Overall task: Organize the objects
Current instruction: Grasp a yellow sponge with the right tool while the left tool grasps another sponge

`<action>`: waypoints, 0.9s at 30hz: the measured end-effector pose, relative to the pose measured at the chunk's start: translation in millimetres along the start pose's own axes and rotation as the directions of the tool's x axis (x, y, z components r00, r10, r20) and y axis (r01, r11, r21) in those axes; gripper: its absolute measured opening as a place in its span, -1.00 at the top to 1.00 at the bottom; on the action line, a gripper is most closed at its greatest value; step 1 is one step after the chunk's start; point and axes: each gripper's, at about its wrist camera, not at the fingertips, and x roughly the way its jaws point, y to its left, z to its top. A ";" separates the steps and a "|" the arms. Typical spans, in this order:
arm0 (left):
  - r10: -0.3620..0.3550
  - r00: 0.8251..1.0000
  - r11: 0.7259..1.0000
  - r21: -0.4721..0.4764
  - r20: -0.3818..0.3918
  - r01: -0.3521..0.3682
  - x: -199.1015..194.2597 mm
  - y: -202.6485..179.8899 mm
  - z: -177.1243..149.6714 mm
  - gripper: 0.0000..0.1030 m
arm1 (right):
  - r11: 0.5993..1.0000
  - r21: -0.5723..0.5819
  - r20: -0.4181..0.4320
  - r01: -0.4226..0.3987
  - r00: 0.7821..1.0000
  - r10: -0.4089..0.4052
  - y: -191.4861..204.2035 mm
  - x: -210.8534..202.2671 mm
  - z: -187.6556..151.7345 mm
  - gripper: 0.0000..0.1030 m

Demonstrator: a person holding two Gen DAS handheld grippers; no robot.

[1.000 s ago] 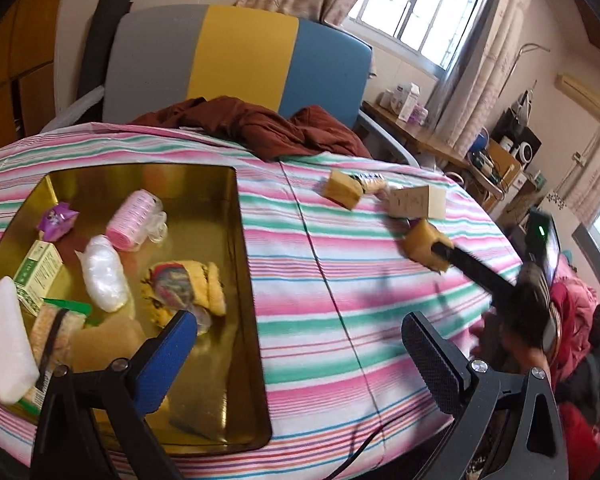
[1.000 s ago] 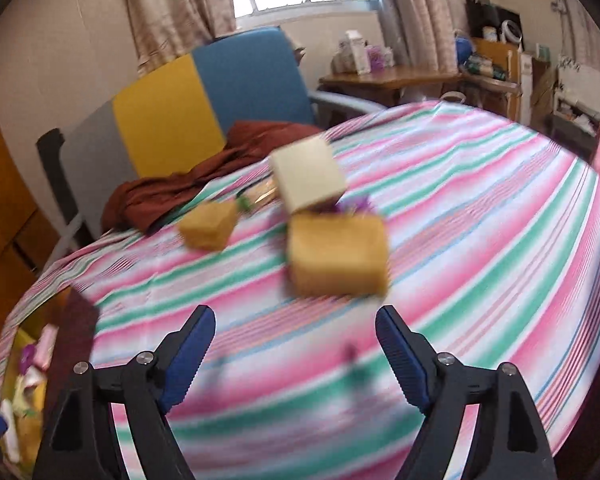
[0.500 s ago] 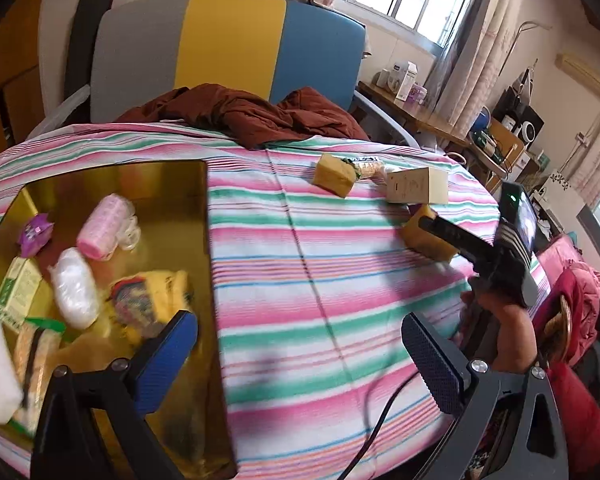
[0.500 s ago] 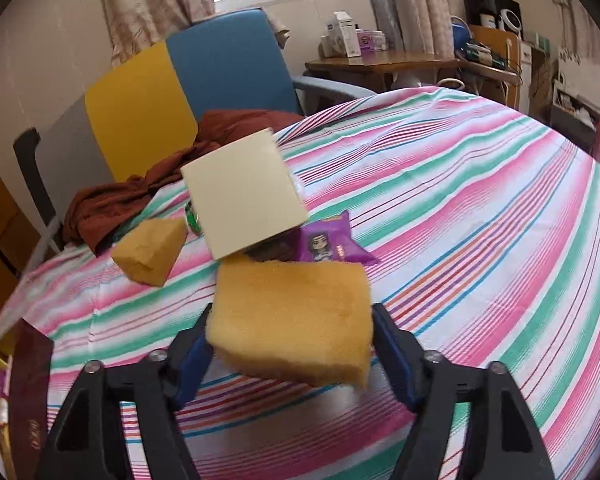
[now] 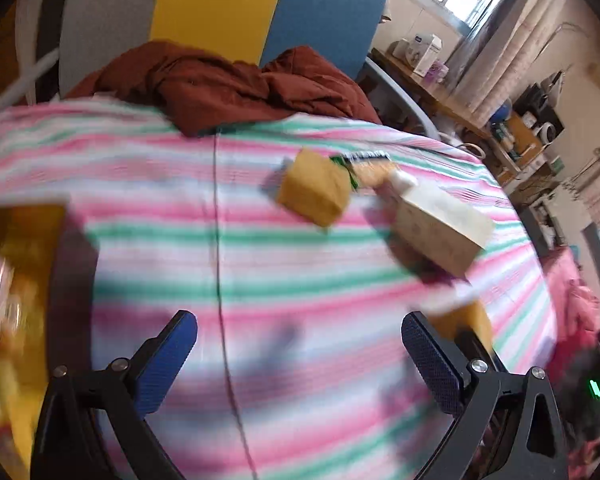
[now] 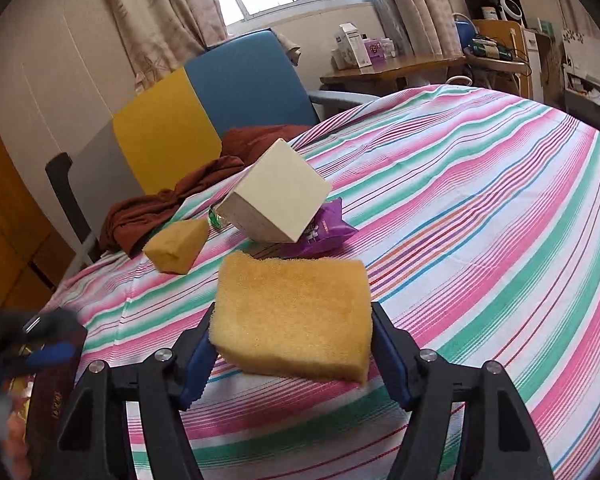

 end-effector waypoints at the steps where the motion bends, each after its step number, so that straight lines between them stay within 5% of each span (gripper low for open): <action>1: 0.018 1.000 0.999 0.031 0.005 -0.018 10.3 -4.6 9.1 -1.00 | 1.000 0.003 0.002 -0.004 1.000 0.004 -0.6 0.2 -0.2 -0.38; 9: 0.174 0.984 0.968 0.179 0.022 -0.175 82.3 -22.7 60.8 -1.00 | 0.998 0.042 0.014 -0.049 0.999 0.049 -9.3 2.3 -2.1 -0.40; 14: 0.189 0.979 0.956 0.213 0.083 -0.202 98.9 -27.3 66.3 -0.98 | 0.996 0.059 0.014 -0.062 0.998 0.062 -11.2 4.2 -2.6 -0.42; 17: 0.200 0.976 0.950 0.228 0.081 -0.214 110.6 -24.7 64.3 -0.69 | 0.996 0.062 0.014 -0.065 0.998 0.064 -11.7 5.6 -2.5 -0.43; 27: 0.197 0.969 0.931 0.282 0.149 -0.233 110.3 -37.4 58.4 -0.17 | 0.997 0.053 0.020 -0.048 0.999 0.047 -10.0 6.3 -3.6 -0.43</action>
